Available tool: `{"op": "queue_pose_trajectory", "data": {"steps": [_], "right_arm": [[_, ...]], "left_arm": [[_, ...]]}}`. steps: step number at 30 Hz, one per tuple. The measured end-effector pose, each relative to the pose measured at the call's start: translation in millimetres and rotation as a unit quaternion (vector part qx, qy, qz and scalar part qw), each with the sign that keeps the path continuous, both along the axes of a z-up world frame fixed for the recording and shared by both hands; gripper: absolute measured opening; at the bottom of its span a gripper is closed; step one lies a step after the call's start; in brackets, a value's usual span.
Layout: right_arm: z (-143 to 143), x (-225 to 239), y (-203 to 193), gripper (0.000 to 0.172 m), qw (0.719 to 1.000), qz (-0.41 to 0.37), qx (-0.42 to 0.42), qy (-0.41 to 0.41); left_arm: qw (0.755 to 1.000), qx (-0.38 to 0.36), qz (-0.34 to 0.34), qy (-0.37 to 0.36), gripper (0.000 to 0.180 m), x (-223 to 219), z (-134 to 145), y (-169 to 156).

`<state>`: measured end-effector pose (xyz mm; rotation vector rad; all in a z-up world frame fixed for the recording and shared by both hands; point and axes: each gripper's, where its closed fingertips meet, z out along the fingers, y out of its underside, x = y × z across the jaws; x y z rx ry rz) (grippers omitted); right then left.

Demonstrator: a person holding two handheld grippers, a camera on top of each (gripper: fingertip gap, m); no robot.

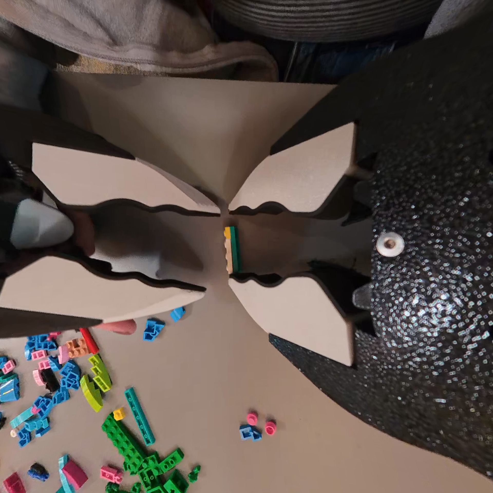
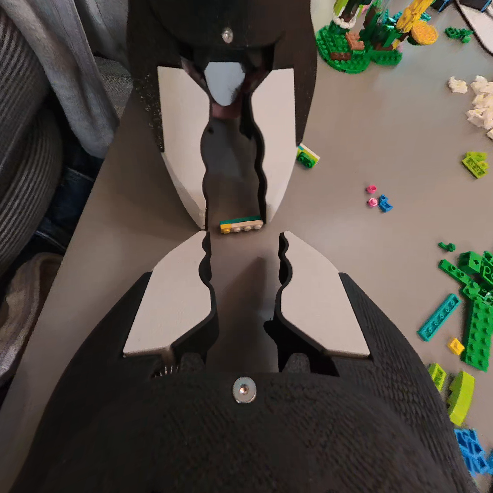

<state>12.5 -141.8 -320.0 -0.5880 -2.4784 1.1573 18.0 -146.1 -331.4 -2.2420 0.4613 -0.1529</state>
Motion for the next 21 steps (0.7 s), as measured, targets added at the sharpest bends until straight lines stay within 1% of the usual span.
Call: {"op": "queue_pose_trajectory", "data": {"steps": [4,8,12,13,15,17,19,21], "right_arm": [[-1,-1,-4,0.047,1.000,0.021,-0.001,-0.008],[-1,0,-7,0.046,0.999,0.039,-0.002,-0.013],[0,3,-8,0.042,0.999,0.042,-0.001,-0.006],[-1,5,-8,0.041,0.999,0.046,-0.001,-0.009],[-1,10,-10,0.039,0.998,0.054,-0.002,-0.013],[-1,12,-11,0.039,0.998,0.058,-0.001,-0.009],[-1,12,-11,0.039,0.998,0.057,-0.002,-0.011],[-2,13,-11,0.039,0.998,0.056,-0.003,-0.020]], "left_arm": [[1.000,0.005,-0.002,0.010,0.032,-4,0,-1],[1.000,0.010,-0.006,0.017,0.032,-5,1,-2],[0.998,0.021,-0.041,0.030,0.032,-1,2,-5],[0.998,0.022,-0.041,0.032,0.032,-2,2,-5],[0.999,0.019,-0.038,0.025,0.046,-3,2,-7],[0.999,0.006,-0.034,0.007,0.055,-4,1,-9],[1.000,0.002,-0.028,0.002,0.056,-4,1,-8],[1.000,0.002,-0.016,0.002,0.052,-4,1,-6]]}}
